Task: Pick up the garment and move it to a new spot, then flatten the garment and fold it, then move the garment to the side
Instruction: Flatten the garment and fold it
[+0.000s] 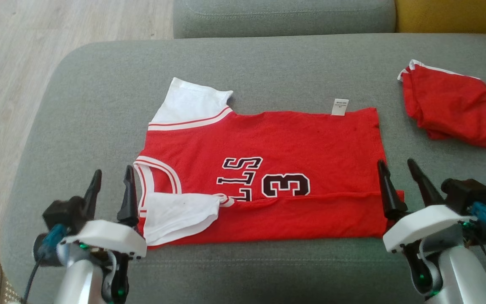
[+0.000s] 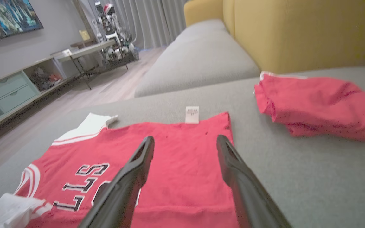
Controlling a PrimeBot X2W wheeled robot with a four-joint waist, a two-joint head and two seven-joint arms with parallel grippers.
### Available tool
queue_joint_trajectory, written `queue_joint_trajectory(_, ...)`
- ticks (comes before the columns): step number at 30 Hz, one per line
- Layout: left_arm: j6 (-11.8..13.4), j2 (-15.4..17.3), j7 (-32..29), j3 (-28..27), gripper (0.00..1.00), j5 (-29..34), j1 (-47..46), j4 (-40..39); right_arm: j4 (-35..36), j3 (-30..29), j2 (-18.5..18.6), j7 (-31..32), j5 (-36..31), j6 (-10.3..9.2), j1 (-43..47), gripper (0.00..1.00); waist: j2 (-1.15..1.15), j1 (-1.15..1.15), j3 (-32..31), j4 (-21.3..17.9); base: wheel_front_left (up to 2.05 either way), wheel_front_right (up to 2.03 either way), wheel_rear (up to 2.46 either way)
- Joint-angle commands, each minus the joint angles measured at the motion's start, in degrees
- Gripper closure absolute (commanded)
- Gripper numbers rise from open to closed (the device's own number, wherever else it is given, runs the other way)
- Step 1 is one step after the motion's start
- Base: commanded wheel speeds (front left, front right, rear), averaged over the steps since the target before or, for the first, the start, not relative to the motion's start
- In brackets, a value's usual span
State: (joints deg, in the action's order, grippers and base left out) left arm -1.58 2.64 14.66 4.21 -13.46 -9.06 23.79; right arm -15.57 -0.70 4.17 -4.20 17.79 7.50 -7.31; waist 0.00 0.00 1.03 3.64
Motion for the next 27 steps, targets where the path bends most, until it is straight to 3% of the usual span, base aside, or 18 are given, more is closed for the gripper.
queue_joint_trajectory(1, -0.1, 0.6, 0.3, -2.3, 0.00, 0.1, -1.1, -3.6, 2.4, 1.6, 0.9, -2.1, -1.1, -0.01, -0.6, 0.00, 0.00, 0.00, 0.0, -0.1, 0.00, 0.00, 0.00)
queue_joint_trajectory(7, -0.5, 0.3, 0.3, -2.4, 0.00, 1.0, 2.6, -10.6, 2.3, 2.5, -0.3, -8.3, -2.9, -0.01, 0.2, 0.00, 0.00, 0.00, 0.3, -0.6, 0.00, 0.00, 0.00)
queue_joint_trajectory(15, 0.0, 0.2, 0.3, 0.1, 0.00, 0.9, 1.7, -9.2, 1.5, 4.3, -0.9, -9.6, -3.8, -0.01, -1.5, 0.00, 0.00, 0.00, 3.1, -2.0, 0.00, 0.00, 0.00)
queue_joint_trajectory(21, -1.7, 2.2, -0.3, 0.8, 0.00, 3.3, -7.3, -2.2, 3.0, 5.7, -1.1, -9.7, -3.5, -0.01, -6.0, 0.00, 0.00, 0.00, 9.2, -4.7, 0.00, 0.00, 0.00)
queue_joint_trajectory(27, -4.6, 7.0, -9.6, 1.3, 0.00, 1.2, -22.9, 6.2, 3.4, 6.1, -1.2, -9.4, -3.4, -0.01, -12.4, 0.00, 0.00, 0.00, 15.7, -7.1, 0.00, 0.00, 0.00)
